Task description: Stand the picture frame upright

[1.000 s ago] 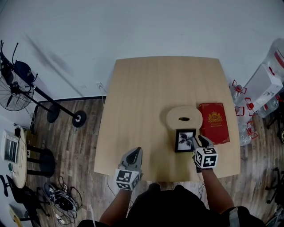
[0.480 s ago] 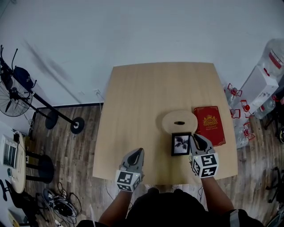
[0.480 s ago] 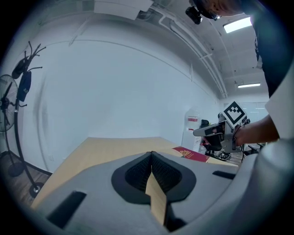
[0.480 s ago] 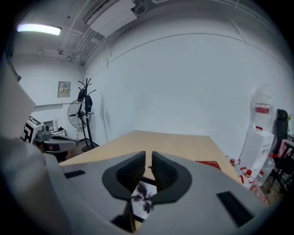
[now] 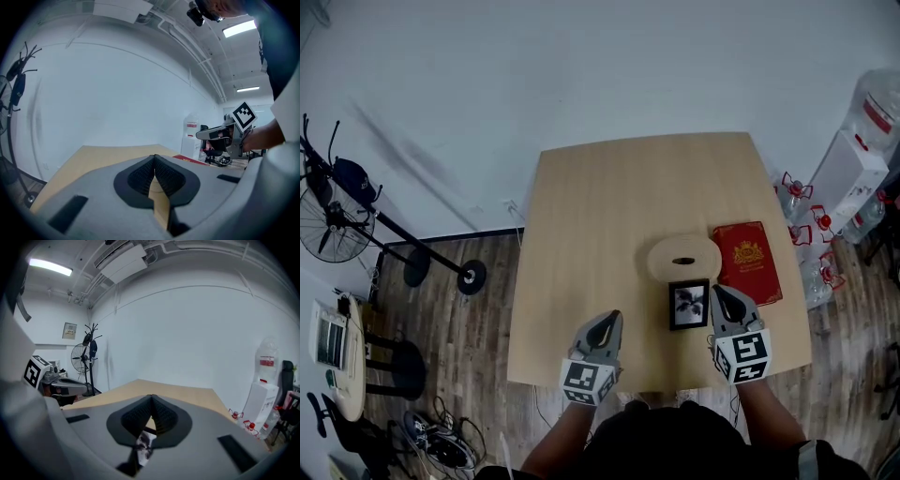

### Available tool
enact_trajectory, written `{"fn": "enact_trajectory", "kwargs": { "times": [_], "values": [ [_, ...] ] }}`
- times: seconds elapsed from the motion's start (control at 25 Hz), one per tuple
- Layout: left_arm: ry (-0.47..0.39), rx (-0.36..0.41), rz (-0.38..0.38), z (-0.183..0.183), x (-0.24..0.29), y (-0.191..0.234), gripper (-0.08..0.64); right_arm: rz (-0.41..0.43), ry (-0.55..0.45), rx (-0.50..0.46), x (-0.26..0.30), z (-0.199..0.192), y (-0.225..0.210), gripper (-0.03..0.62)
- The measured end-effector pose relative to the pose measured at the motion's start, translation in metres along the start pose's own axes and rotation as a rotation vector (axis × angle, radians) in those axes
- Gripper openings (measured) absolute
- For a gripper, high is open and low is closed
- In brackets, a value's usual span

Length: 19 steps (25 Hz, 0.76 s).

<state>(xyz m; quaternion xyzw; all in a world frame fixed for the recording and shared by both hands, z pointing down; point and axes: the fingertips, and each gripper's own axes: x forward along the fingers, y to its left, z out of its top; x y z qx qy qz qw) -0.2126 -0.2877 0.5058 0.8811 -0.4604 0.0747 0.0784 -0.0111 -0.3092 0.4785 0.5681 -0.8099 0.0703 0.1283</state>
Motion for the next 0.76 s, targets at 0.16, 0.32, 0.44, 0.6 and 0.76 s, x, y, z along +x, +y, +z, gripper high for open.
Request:
{"fn": "enact_trajectory", "kwargs": {
  "times": [0.16,0.32,0.44,0.6,0.76],
  "values": [
    [-0.005,0.003,-0.010,0.0028,0.0017,-0.0043,0.000,-0.002,-0.002,-0.006,-0.0017,0.0012,0.0002,0.009],
    [0.000,0.006,-0.014,0.0013,0.0013,-0.0059,0.000,-0.011,-0.005,-0.005,-0.0049,0.0003,-0.0001,0.009],
    [0.005,0.007,-0.016,-0.0004,0.0016,-0.0057,0.000,-0.017,-0.005,-0.005,-0.0060,-0.0004,-0.0014,0.009],
    [0.008,0.005,-0.020,-0.0009,0.0044,-0.0073,0.001,-0.027,-0.008,-0.008,-0.0060,0.0004,-0.0046,0.009],
    [0.005,0.007,-0.026,0.0011,0.0091,-0.0092,0.000,-0.034,-0.014,-0.014,-0.0045,0.0030,-0.0077,0.009]
  ]
}}
